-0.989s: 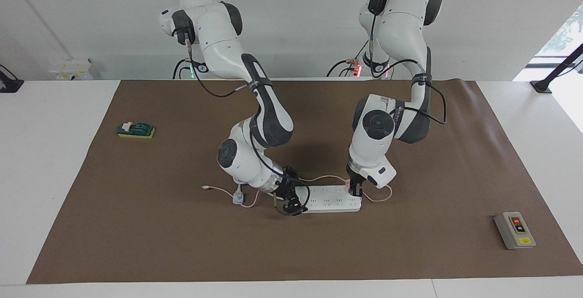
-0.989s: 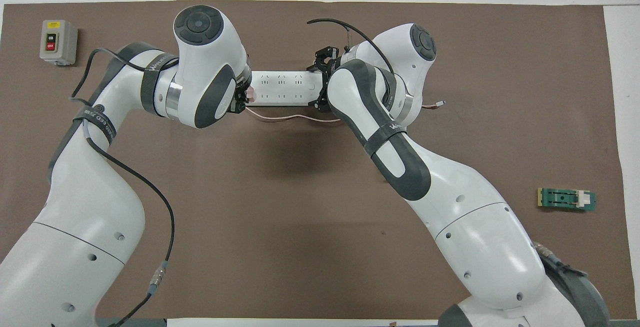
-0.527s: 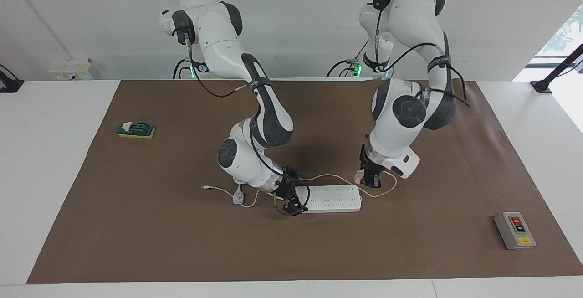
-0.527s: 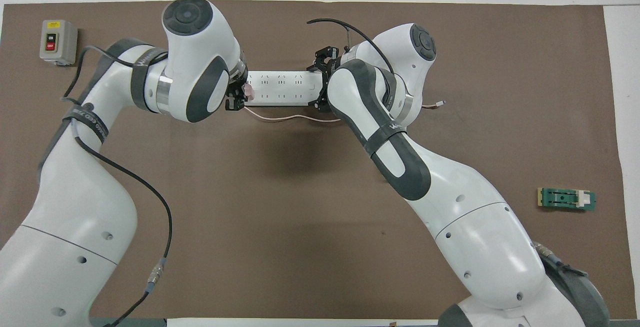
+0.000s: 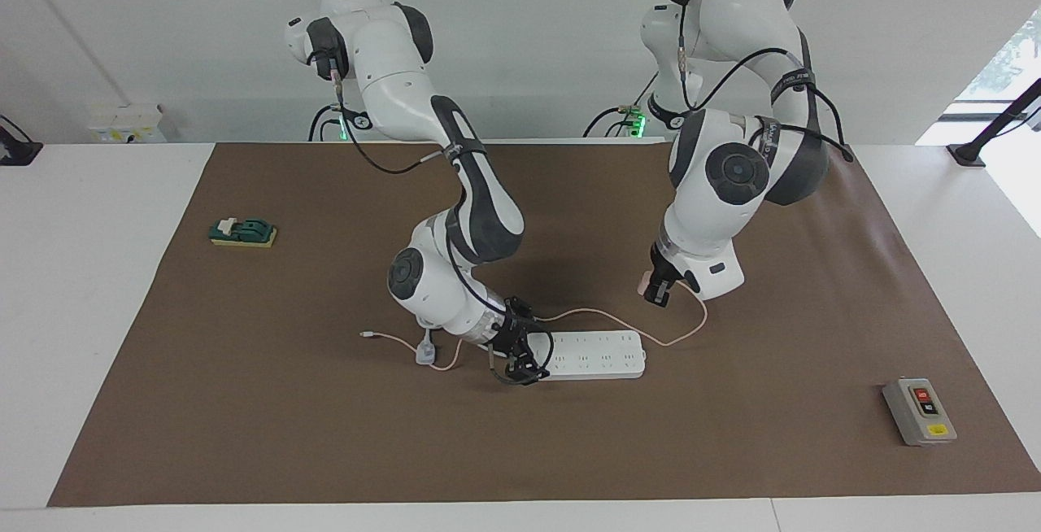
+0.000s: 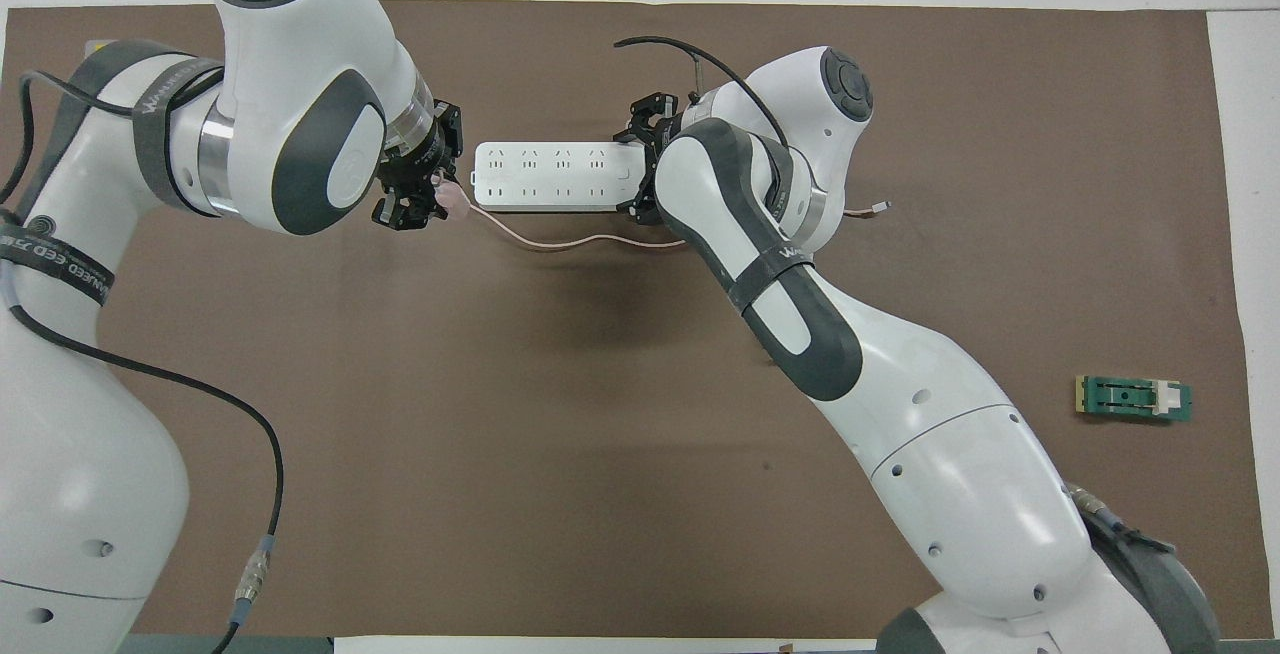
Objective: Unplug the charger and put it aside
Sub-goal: 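Pull the pink charger out of the strip with the left gripper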
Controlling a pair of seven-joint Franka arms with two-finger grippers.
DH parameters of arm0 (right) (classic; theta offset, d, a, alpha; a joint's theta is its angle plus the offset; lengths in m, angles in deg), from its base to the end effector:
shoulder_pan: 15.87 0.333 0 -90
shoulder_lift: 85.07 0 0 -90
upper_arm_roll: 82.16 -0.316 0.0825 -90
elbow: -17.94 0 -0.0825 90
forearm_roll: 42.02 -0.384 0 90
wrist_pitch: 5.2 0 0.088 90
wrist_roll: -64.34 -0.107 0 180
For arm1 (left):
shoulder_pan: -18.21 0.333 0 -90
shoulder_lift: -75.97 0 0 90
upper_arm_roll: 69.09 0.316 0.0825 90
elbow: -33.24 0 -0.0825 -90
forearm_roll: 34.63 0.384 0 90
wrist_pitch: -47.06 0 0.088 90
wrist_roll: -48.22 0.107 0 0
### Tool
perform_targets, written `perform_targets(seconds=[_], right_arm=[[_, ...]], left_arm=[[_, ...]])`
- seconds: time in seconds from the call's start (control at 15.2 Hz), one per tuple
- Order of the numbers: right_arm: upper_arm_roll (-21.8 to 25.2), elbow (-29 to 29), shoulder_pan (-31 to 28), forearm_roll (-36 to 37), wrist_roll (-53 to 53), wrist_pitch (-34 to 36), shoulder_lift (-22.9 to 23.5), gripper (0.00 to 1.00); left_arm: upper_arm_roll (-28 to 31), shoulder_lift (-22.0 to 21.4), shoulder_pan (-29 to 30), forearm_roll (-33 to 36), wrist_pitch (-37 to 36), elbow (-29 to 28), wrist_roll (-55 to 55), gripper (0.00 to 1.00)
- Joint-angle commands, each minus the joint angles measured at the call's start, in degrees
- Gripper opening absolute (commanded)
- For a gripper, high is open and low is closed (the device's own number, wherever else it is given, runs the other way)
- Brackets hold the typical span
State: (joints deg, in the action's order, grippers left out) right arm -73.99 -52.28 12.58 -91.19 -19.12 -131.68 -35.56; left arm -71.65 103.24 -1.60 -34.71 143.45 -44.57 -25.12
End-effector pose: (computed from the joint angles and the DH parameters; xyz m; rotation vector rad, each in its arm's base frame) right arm 0.7046 0.3216 0.2724 -1.8888 1.8063 0.5477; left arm 0.6319 -0.2543 0.4370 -2.7410 -1.3127 0.1795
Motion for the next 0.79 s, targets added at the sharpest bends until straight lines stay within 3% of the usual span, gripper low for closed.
perform_targets(seconds=[0.0, 0.07, 0.2, 0.46, 0.73], right_arm=[[0.2, 1.9, -0.7, -1.0, 1.9, -4.7, 2.2, 0.85], [0.2, 1.9, -0.7, -0.7, 1.9, -4.6, 2.2, 0.87], [0.3, 2.0, -0.7, -0.5, 1.8, -4.6, 2.0, 1.0], [0.6, 2.1, -0.9, 0.7, 1.9, -2.5, 1.4, 1.0], [0.8, 1.8, -1.8, 2.3, 1.9, 0.5, -0.8, 1.0]], left_arm=[[0.4, -5.7, -1.1, 3.6, 0.1, -8.1, 14.3, 0.0], [0.4, -7.2, -1.1, 4.5, 1.9, -10.8, 17.9, 0.0], [0.4, -11.5, -0.6, 5.6, 7.9, -18.5, 24.3, 0.0], [0.5, -23.8, 0.8, 6.7, 20.0, -38.5, 34.4, 0.0], [0.4, -30.0, 2.1, 6.7, 23.2, -49.5, 40.7, 0.0]])
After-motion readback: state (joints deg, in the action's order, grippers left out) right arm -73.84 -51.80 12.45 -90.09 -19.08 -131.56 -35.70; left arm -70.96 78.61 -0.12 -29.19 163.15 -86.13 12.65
